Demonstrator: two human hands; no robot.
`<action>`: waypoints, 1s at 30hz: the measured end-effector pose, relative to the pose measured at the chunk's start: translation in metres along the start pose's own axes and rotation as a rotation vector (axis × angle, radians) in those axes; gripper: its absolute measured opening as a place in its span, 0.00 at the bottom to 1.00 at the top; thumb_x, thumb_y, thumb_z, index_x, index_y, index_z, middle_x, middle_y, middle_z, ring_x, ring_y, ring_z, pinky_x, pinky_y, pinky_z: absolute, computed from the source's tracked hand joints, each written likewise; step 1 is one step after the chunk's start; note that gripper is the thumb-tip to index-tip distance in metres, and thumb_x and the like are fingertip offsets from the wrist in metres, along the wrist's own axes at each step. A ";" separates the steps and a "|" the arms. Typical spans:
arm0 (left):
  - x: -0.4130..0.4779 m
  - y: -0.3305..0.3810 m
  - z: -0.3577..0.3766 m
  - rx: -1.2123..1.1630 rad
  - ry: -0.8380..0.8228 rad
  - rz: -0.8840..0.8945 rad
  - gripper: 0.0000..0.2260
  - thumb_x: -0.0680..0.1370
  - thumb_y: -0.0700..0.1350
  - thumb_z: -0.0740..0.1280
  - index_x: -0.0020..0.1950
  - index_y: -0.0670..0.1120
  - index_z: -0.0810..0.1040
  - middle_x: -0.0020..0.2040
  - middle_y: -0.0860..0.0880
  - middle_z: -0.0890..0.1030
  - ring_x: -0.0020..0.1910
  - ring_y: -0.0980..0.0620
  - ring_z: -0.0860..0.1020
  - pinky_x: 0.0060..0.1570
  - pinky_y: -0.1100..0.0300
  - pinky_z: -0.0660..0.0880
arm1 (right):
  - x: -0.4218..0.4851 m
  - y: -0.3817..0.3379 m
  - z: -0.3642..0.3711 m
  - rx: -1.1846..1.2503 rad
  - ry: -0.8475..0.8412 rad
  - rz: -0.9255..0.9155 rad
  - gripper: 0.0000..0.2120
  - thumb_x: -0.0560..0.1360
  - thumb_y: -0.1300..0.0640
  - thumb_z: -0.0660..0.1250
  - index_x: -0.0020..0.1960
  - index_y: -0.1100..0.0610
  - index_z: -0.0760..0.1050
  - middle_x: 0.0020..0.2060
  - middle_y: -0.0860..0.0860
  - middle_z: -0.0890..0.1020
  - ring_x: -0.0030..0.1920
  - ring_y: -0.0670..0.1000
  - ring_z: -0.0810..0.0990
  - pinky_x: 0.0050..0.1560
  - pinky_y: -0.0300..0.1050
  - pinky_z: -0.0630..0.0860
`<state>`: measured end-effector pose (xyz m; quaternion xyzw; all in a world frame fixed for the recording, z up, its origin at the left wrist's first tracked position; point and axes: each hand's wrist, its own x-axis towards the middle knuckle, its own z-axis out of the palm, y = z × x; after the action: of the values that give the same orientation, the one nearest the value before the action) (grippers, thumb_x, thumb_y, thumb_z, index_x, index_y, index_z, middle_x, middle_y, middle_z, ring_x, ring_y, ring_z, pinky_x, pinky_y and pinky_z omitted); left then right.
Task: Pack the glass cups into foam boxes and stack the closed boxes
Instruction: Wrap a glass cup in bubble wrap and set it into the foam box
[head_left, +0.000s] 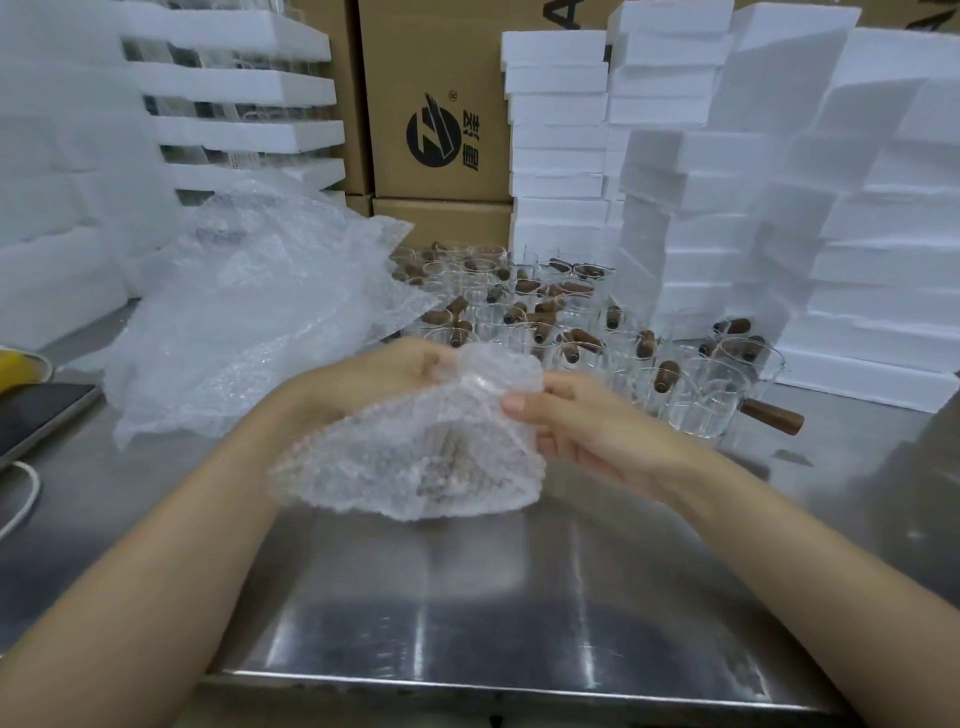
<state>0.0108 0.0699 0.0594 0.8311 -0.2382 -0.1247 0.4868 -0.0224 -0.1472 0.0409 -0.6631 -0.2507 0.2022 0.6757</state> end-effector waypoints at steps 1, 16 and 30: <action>0.000 0.001 -0.002 -0.300 0.074 0.050 0.08 0.65 0.46 0.80 0.40 0.49 0.85 0.37 0.54 0.82 0.35 0.59 0.81 0.39 0.66 0.77 | 0.002 -0.004 0.002 0.131 0.030 -0.022 0.14 0.72 0.53 0.70 0.56 0.55 0.80 0.56 0.54 0.83 0.55 0.53 0.83 0.56 0.44 0.79; 0.021 -0.001 0.016 -0.806 0.342 0.166 0.14 0.75 0.48 0.67 0.56 0.40 0.80 0.53 0.43 0.84 0.52 0.47 0.83 0.47 0.57 0.80 | 0.015 0.016 -0.007 0.361 0.276 -0.220 0.19 0.72 0.56 0.69 0.62 0.58 0.72 0.53 0.53 0.84 0.52 0.52 0.83 0.49 0.42 0.79; 0.015 -0.003 0.030 0.179 0.443 0.305 0.23 0.80 0.59 0.55 0.31 0.48 0.70 0.24 0.53 0.70 0.25 0.60 0.66 0.27 0.69 0.61 | 0.021 0.047 -0.001 -0.060 0.406 -0.058 0.24 0.67 0.58 0.77 0.60 0.54 0.72 0.54 0.55 0.83 0.56 0.54 0.82 0.64 0.57 0.74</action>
<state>0.0118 0.0412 0.0423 0.8325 -0.2581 0.1562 0.4646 -0.0020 -0.1334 -0.0042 -0.7025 -0.1340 0.0375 0.6979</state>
